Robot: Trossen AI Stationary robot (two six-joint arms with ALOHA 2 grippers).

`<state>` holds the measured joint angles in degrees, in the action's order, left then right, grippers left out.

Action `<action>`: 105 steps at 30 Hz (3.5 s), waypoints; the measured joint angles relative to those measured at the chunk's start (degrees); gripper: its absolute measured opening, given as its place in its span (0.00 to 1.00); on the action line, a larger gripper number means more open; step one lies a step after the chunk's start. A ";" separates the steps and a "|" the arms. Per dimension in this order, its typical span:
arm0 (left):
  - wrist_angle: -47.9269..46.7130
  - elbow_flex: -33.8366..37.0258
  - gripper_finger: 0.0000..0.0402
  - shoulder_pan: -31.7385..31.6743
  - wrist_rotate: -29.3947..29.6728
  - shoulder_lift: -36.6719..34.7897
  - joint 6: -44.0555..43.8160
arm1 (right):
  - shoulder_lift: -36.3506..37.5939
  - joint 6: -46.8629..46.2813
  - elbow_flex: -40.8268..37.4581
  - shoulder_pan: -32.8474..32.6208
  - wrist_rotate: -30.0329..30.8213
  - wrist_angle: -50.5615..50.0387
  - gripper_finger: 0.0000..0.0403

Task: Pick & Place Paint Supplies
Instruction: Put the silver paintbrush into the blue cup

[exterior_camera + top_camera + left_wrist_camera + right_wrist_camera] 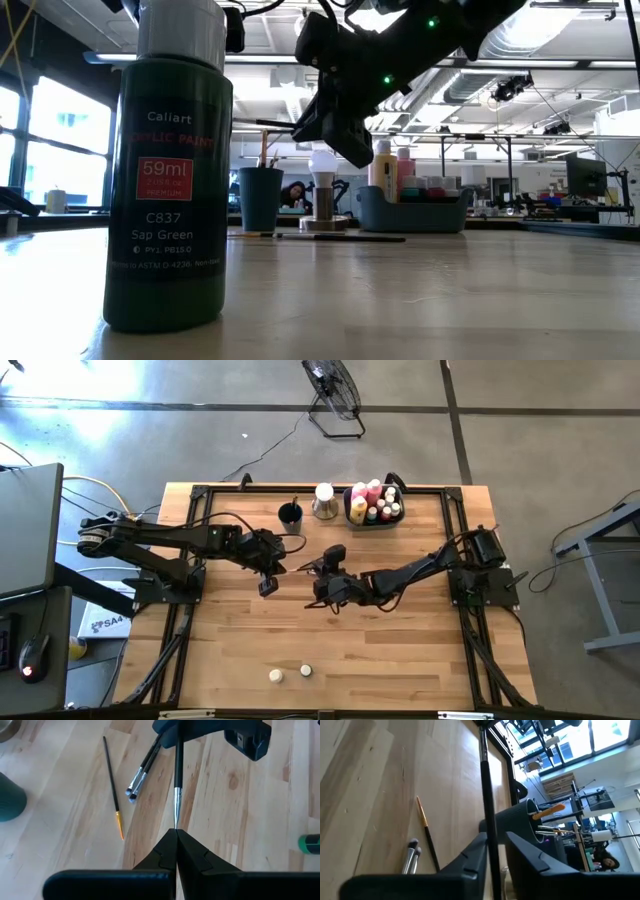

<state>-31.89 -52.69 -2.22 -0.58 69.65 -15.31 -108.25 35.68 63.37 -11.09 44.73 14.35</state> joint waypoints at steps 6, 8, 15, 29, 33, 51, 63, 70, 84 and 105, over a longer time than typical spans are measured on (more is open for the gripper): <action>-0.01 0.02 0.00 0.00 0.30 -0.02 0.00 | 0.00 0.00 0.00 -0.16 -0.08 -0.22 0.05; -0.01 0.02 0.00 -0.02 0.33 -0.02 0.00 | 0.00 0.00 0.00 -0.17 -0.06 -0.28 0.04; 0.01 0.02 0.00 -0.02 0.31 -0.02 0.83 | 0.00 -0.02 0.00 -0.18 -0.04 -0.20 0.04; 1.90 -0.53 0.17 -0.02 4.49 -1.44 11.13 | 0.00 -1.99 -0.01 -0.16 0.24 0.25 0.04; -2.50 -4.67 0.18 -0.04 5.89 -2.85 12.65 | 0.06 -1.99 0.00 -0.16 1.11 -0.39 0.04; -21.83 -9.80 0.18 -0.07 24.90 -9.56 10.74 | 14.40 -11.71 -0.89 -0.92 2.70 -14.51 0.03; 16.04 16.00 0.18 -0.02 14.05 -15.20 13.94 | 33.91 -23.85 -20.43 2.98 -27.78 1.37 0.03; 48.60 24.68 0.18 -0.03 2.24 -14.97 18.43 | 35.33 -31.07 -35.03 7.15 -39.98 33.55 0.03; 66.86 27.91 0.19 -0.02 1.31 -8.55 25.55 | 33.83 -34.60 -39.36 8.24 -40.50 41.89 0.03; 76.23 20.97 0.42 0.00 -2.31 2.64 25.45 | 33.83 -34.45 -39.34 8.24 -40.41 39.78 0.04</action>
<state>44.34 -31.72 -2.22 -2.89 72.29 10.14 -74.41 1.23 24.03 -2.85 4.32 54.12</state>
